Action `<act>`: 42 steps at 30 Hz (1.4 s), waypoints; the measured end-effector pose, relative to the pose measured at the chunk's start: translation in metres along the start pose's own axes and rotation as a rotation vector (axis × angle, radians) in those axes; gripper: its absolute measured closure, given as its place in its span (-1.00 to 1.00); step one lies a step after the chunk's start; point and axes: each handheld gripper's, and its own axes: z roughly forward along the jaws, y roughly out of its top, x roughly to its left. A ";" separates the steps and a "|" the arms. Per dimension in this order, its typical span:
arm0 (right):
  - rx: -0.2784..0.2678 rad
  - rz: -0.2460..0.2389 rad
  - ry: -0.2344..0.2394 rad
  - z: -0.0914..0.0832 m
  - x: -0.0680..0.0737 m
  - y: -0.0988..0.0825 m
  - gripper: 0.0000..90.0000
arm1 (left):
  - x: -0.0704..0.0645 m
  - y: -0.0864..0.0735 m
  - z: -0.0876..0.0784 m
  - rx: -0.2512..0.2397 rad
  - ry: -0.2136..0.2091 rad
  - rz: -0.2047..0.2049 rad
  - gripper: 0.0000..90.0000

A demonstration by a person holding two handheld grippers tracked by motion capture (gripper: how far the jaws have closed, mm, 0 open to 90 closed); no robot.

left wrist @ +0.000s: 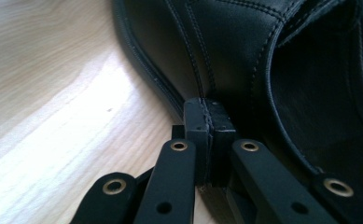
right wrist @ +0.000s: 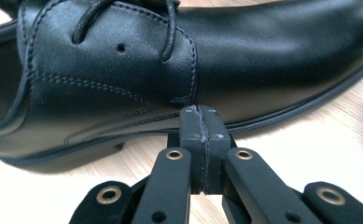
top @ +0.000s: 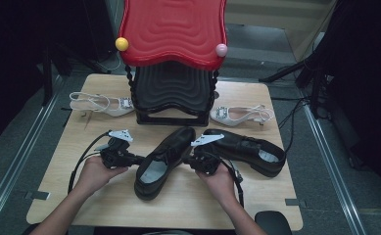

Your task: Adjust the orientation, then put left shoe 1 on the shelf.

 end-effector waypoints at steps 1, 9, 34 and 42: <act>0.000 0.004 -0.003 -0.001 -0.001 0.000 1.00 | -0.002 0.000 0.001 0.001 -0.007 0.003 1.00; -0.001 0.055 -0.031 -0.009 -0.014 -0.002 1.00 | -0.023 0.002 0.018 -0.018 -0.038 0.003 0.99; -0.036 0.109 -0.060 -0.031 -0.034 -0.004 0.91 | -0.051 0.015 0.045 0.004 -0.016 0.069 0.28; -0.054 0.129 -0.053 -0.046 -0.035 -0.007 0.62 | -0.044 0.018 0.028 -0.029 -0.012 0.068 0.15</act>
